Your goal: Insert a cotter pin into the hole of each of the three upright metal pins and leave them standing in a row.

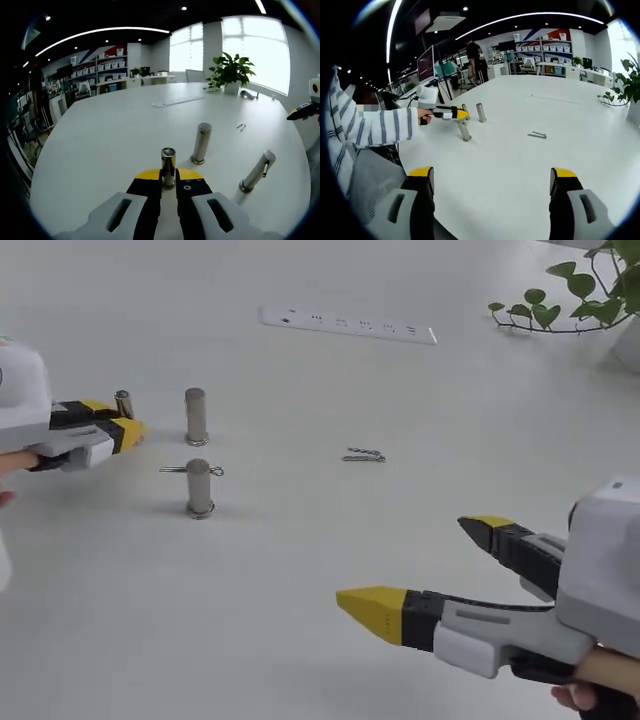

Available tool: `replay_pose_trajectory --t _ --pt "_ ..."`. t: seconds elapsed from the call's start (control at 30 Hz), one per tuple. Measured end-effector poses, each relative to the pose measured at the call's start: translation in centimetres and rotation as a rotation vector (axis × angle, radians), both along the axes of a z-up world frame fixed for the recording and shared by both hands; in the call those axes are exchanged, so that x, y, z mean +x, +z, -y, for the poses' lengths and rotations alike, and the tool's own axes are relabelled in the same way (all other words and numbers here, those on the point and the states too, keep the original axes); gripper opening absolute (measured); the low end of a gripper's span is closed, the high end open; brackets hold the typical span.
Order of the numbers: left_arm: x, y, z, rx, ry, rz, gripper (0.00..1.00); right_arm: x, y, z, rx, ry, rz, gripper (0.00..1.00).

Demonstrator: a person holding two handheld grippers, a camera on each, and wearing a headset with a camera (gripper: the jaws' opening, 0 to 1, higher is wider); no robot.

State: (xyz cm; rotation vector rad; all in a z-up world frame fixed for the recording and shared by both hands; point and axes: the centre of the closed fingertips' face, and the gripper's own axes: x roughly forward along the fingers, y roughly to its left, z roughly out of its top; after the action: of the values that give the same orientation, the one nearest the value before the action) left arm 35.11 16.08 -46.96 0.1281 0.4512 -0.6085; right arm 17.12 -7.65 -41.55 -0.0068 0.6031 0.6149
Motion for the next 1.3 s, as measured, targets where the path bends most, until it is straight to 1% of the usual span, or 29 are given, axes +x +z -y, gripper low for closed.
replay_pose_trajectory --t 0.03,0.1,0.2,0.23,0.27,0.3,0.37,0.43,0.47,0.5,0.53,0.57,0.6,0.63,0.7,0.73,0.8,0.9,0.93,1.0,1.03,1.13,1.2,1.3 --pt "0.0 0.0 -0.1 0.006 -0.003 0.005 0.05 0.0 -0.1 0.0 -0.001 -0.001 -0.003 0.95" --pt "0.1 0.0 0.1 0.005 -0.016 0.008 0.05 -0.1 -0.2 0.0 -0.001 0.000 -0.006 0.95" --pt "0.1 0.0 0.0 0.024 -0.020 0.014 0.05 -0.1 -0.2 0.0 -0.002 0.002 -0.008 0.95" --pt "0.2 0.0 -0.2 0.055 -0.015 0.023 0.05 0.0 -0.1 0.0 -0.003 0.003 -0.006 0.95" --pt "0.1 0.0 -0.2 0.065 -0.015 0.024 0.05 0.0 -0.1 0.0 -0.003 0.003 -0.004 0.94" --pt "0.0 0.0 -0.3 0.069 -0.008 0.017 0.05 0.1 -0.1 -0.1 -0.002 0.003 -0.003 0.94" --pt "-0.3 0.2 -0.4 0.083 -0.007 0.018 0.05 0.1 -0.1 -0.2 0.000 0.006 -0.004 0.94" --pt "-0.6 0.6 -0.5 0.076 -0.009 0.022 0.05 0.1 -0.2 -0.4 -0.005 0.012 -0.004 0.94" --pt "-0.8 0.9 -0.5 0.061 -0.004 0.023 0.05 0.0 -0.2 -0.5 -0.005 0.016 -0.006 0.94" --pt "-1.0 1.4 -0.5 0.035 -0.001 0.025 0.05 0.0 -0.2 -0.6 -0.004 0.020 -0.006 0.94" --pt "-1.2 1.8 -0.5 0.028 0.000 0.026 0.05 0.0 -0.2 -0.7 -0.003 0.023 -0.005 0.94" --pt "-1.6 2.3 -0.4 0.031 -0.004 0.025 0.05 0.0 -0.2 -0.8 -0.005 0.027 -0.005 0.94" --pt "-2.0 2.7 -0.2 0.054 -0.039 0.043 0.05 0.0 -0.2 -0.9 -0.006 0.029 -0.004 0.94" --pt "-2.5 3.4 -0.2 0.057 -0.050 0.054 0.05 0.0 -0.1 -0.9 -0.007 0.032 -0.001 0.94" --pt "-3.2 4.1 -0.3 0.048 -0.051 0.050 0.05 0.0 0.1 -1.1 -0.003 0.036 0.004 0.94" --pt "-4.2 4.7 -0.2 0.045 -0.053 0.049 0.05 0.1 0.1 -1.1 -0.003 0.036 0.005 0.94" --pt "-5.1 5.5 -0.2 0.041 -0.059 0.049 0.05 0.1 0.2 -1.2 -0.005 0.040 0.008 0.94" --pt "-6.3 6.5 -0.1 0.043 -0.066 0.059 0.05 0.1 0.2 -1.3 -0.011 0.048 0.011 0.94" --pt "-7.4 7.3 0.4 0.030 -0.067 0.058 0.05 0.1 0.3 -1.4 -0.010 0.049 0.013 0.94" --pt "-8.2 7.7 1.0 -0.007 -0.070 0.053 0.05 0.1 0.4 -1.5 -0.005 0.050 0.015 0.94" --pt "-8.8 7.8 1.5 -0.014 -0.086 0.055 0.05 0.1 0.4 -1.5 -0.003 0.051 0.017 0.94" --pt "-10.1 7.8 2.6 -0.007 -0.107 0.054 0.05 0.0 0.6 -1.5 -0.003 0.050 0.021 0.94" --pt "-10.8 7.9 3.2 0.003 -0.109 0.068 0.05 0.0 0.5 -1.3 -0.002 0.046 0.022 0.94" --pt "-11.7 8.1 4.2 -0.005 -0.120 0.074 0.05 0.0 0.5 -1.0 -0.004 0.041 0.025 0.94"
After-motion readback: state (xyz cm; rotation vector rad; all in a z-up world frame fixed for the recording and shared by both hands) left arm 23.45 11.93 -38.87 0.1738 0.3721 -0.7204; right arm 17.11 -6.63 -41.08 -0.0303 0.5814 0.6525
